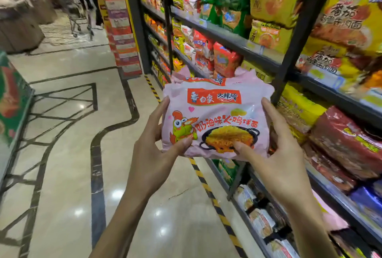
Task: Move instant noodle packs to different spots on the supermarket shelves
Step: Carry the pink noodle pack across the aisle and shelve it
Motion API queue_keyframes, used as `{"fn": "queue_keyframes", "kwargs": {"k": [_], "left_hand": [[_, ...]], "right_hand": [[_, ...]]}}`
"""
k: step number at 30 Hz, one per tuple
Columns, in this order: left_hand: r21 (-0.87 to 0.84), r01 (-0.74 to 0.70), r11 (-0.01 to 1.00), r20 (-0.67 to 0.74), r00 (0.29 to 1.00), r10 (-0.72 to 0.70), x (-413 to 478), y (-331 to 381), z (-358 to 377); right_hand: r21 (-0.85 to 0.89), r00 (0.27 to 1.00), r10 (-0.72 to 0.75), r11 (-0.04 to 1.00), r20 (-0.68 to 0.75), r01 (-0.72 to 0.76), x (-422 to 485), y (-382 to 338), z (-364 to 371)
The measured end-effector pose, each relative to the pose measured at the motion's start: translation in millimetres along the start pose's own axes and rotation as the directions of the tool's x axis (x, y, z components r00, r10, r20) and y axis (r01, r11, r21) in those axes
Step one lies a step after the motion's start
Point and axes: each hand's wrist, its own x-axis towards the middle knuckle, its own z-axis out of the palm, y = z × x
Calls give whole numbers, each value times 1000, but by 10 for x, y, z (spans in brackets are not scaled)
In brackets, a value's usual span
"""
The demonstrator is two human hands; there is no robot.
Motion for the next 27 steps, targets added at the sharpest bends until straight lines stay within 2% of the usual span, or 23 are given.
{"fn": "queue_keyframes", "kwargs": {"k": [9,17,22,27], "left_hand": [[-45,-15,999,-41,999,14,1292,-600,-394],[-95,-82,992,60,994,88,2788,-1224,-1009],[-93,-129,987,105,985,138,3743,-1498,-1497],[-93,-108,990,165,979,123,4482,-1880,-1808]], "right_hand": [[-43,998,-55,997,25,56,1143,-86,878],[-133,987,-129,984,-101,115,2202,-264,1928],[-78,978,-120,991,-172,108,2892,-461,2669],[-30,978,-52,998,-204,47,3426,-409,3326]]}}
